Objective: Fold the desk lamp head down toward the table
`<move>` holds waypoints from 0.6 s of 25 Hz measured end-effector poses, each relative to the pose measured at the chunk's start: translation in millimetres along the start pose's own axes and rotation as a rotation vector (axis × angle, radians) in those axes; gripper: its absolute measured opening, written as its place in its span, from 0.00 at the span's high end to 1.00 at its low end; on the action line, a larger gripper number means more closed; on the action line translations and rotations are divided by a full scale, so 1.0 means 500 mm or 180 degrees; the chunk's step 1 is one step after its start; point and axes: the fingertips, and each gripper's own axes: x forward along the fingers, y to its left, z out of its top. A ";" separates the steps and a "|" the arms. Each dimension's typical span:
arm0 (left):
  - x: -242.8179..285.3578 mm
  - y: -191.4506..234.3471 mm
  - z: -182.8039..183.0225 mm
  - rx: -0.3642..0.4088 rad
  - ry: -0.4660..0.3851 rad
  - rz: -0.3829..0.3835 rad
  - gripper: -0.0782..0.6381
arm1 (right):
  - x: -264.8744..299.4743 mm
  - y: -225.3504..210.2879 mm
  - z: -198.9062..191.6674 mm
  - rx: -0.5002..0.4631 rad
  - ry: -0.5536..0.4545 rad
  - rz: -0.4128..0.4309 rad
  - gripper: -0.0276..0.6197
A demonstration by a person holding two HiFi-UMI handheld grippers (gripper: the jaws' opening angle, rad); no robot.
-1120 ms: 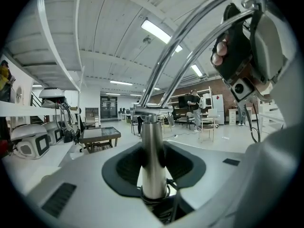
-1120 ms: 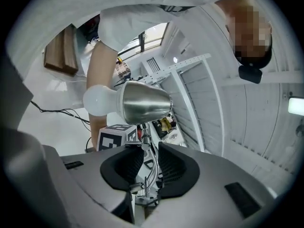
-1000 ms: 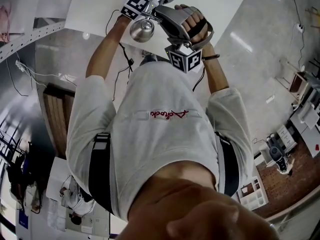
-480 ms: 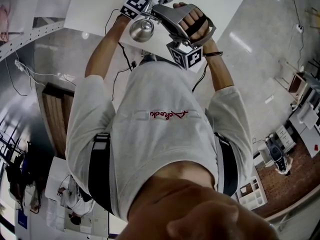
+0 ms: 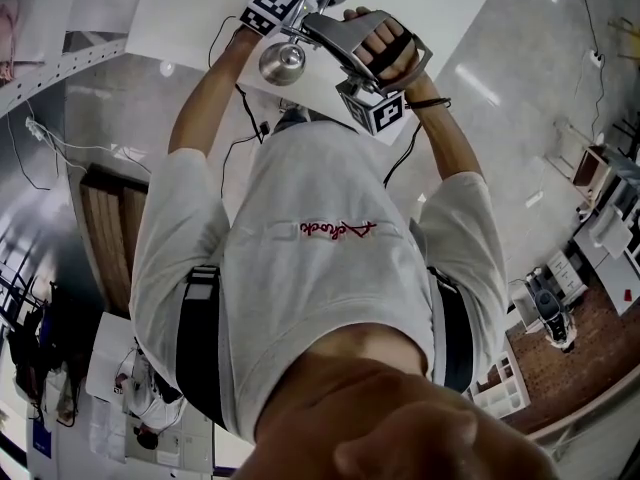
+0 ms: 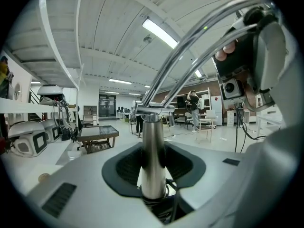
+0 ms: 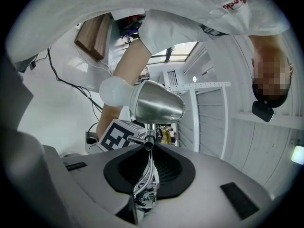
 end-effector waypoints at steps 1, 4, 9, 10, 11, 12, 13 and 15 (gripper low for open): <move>0.001 -0.003 0.000 -0.0006 -0.0004 -0.0017 0.67 | -0.002 0.003 0.002 -0.0025 -0.0009 -0.0004 0.87; 0.000 -0.001 0.000 0.0003 -0.0015 -0.0027 0.67 | 0.001 0.004 0.002 -0.0088 0.0004 -0.0098 0.87; 0.002 -0.001 0.002 -0.0020 -0.0037 -0.0021 0.67 | -0.002 0.007 0.002 -0.0331 -0.0070 -0.0299 0.87; 0.002 -0.002 0.002 -0.0021 -0.0037 -0.0023 0.67 | -0.003 0.012 0.004 -0.0342 -0.0097 -0.0279 0.87; 0.002 -0.002 0.003 -0.0017 -0.0037 -0.0026 0.67 | -0.004 0.017 0.006 -0.0348 -0.0119 -0.0264 0.87; 0.002 -0.002 0.005 -0.0012 -0.0039 -0.0028 0.67 | -0.005 0.021 0.008 -0.0353 -0.0133 -0.0261 0.87; 0.001 -0.003 0.006 -0.0011 -0.0042 -0.0031 0.67 | -0.005 0.023 0.011 -0.0359 -0.0136 -0.0268 0.87; -0.001 -0.004 0.008 -0.0019 -0.0047 -0.0040 0.67 | -0.006 0.032 0.014 -0.0380 -0.0129 -0.0290 0.87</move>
